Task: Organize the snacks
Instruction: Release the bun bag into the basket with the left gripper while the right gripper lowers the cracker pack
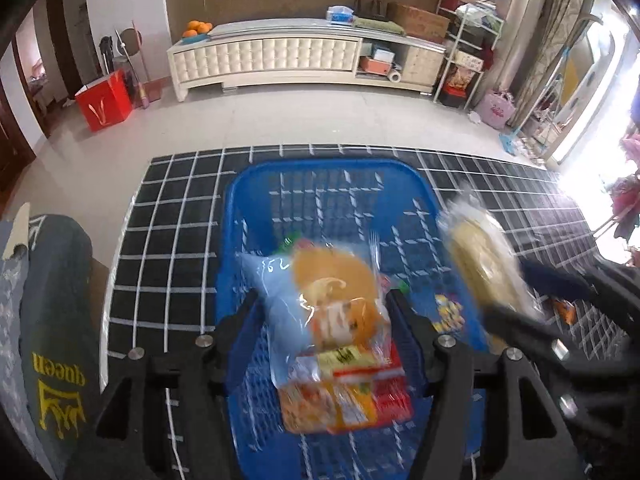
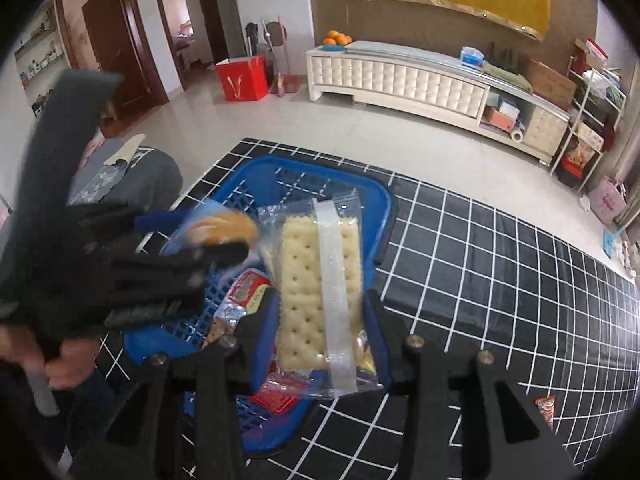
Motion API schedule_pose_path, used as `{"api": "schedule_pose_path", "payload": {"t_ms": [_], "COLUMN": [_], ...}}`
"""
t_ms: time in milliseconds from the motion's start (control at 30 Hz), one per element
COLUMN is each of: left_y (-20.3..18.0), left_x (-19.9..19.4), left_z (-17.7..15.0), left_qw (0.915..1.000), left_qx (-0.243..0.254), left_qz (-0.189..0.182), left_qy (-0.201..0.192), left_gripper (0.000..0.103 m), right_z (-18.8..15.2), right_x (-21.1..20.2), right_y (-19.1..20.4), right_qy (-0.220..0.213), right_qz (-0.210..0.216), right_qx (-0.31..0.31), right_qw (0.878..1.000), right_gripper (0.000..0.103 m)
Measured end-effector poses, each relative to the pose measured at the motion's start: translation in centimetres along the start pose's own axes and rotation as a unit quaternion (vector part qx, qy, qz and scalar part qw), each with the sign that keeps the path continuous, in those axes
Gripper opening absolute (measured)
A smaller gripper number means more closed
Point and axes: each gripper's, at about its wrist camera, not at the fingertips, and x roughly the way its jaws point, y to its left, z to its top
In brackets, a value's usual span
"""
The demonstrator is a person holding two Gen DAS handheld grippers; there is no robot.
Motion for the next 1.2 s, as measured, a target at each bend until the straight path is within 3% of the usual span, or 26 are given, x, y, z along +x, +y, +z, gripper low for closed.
{"api": "schedule_pose_path", "payload": {"t_ms": [167, 667, 967, 1200], "left_y": [0.6, 4.1, 6.7, 8.7], "left_x": [-0.2, -5.2, -6.7, -6.2], "left_z": [0.3, -3.2, -4.9, -5.3], "left_qw": [0.9999, 0.9988, 0.9981, 0.9966], "left_qx": [-0.009, -0.041, -0.052, -0.075], "left_qz": [-0.005, 0.006, 0.007, 0.0], "left_qy": [-0.007, -0.026, -0.031, -0.032], "left_gripper": [0.062, 0.062, 0.062, 0.062], "right_z": [0.3, 0.9, 1.8, 2.8], "right_x": [-0.7, -1.7, 0.5, 3.2], "right_y": [0.0, 3.6, 6.2, 7.3], "right_qy": [-0.003, -0.009, 0.01, 0.033], "right_qz": [-0.004, 0.023, 0.033, 0.011], "right_qx": [-0.004, -0.019, -0.033, -0.043], "right_qw": [1.0, 1.0, 0.999, 0.998], "right_gripper": [0.046, 0.046, 0.046, 0.046]}}
